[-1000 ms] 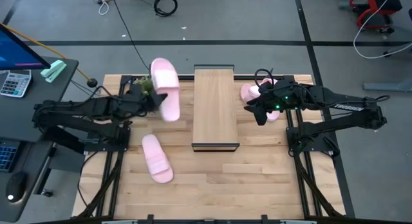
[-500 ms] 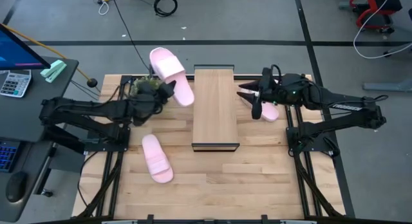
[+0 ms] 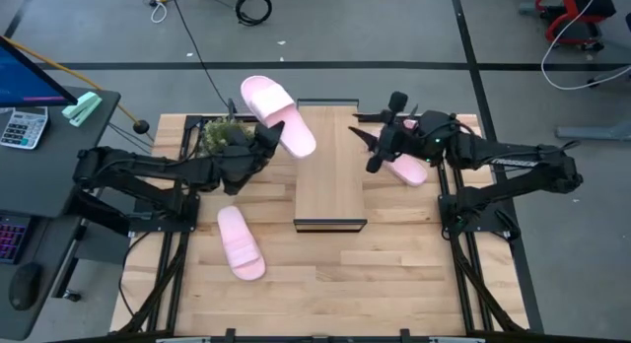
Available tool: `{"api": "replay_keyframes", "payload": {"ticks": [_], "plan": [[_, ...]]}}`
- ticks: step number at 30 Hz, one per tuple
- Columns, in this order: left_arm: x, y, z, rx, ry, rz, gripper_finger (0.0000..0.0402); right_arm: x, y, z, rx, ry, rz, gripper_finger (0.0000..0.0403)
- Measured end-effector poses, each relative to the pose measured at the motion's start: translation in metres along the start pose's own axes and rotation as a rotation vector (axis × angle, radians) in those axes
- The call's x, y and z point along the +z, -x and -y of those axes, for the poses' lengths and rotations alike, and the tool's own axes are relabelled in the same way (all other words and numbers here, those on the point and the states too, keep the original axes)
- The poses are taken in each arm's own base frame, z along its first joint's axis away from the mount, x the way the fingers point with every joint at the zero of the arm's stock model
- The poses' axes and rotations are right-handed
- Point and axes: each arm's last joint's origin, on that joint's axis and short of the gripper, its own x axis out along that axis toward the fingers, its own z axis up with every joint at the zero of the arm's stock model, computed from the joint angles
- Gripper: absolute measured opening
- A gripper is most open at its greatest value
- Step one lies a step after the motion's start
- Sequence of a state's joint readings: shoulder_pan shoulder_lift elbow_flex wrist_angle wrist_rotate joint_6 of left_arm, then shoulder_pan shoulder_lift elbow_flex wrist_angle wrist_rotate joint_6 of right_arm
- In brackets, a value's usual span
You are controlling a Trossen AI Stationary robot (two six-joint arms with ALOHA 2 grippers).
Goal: Pick and place slides into the shelf
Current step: Put the pink slide on the shelf
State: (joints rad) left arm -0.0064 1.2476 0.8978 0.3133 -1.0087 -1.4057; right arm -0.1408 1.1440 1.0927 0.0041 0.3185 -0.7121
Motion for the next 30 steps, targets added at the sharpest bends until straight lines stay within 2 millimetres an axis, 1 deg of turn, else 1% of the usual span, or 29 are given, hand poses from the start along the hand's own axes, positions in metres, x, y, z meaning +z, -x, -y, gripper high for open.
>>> {"api": "replay_keyframes", "payload": {"ticks": [7,11,14,19,25,30], "plan": [[0.009,-0.008,0.006,-0.037,0.069,0.053,0.0085,-0.002,-0.020,-0.026,0.085,0.253,-0.001,0.0154],[0.012,-0.011,0.006,-0.037,0.082,0.068,0.0085,0.002,-0.027,-0.042,0.124,0.395,0.029,0.0162],[0.013,-0.013,0.006,-0.038,0.117,0.073,0.0085,0.006,-0.032,-0.050,0.117,0.483,0.065,0.0171],[0.013,-0.013,0.006,-0.040,0.158,0.067,0.0085,0.008,-0.042,-0.056,0.048,0.582,0.075,0.0192],[0.012,-0.012,0.006,-0.045,0.195,0.042,0.0085,0.009,-0.054,-0.057,0.033,0.630,0.067,0.0219],[0.012,-0.013,0.009,-0.051,0.207,0.027,0.0085,0.013,-0.064,-0.057,0.027,0.632,0.065,0.0244]]}}
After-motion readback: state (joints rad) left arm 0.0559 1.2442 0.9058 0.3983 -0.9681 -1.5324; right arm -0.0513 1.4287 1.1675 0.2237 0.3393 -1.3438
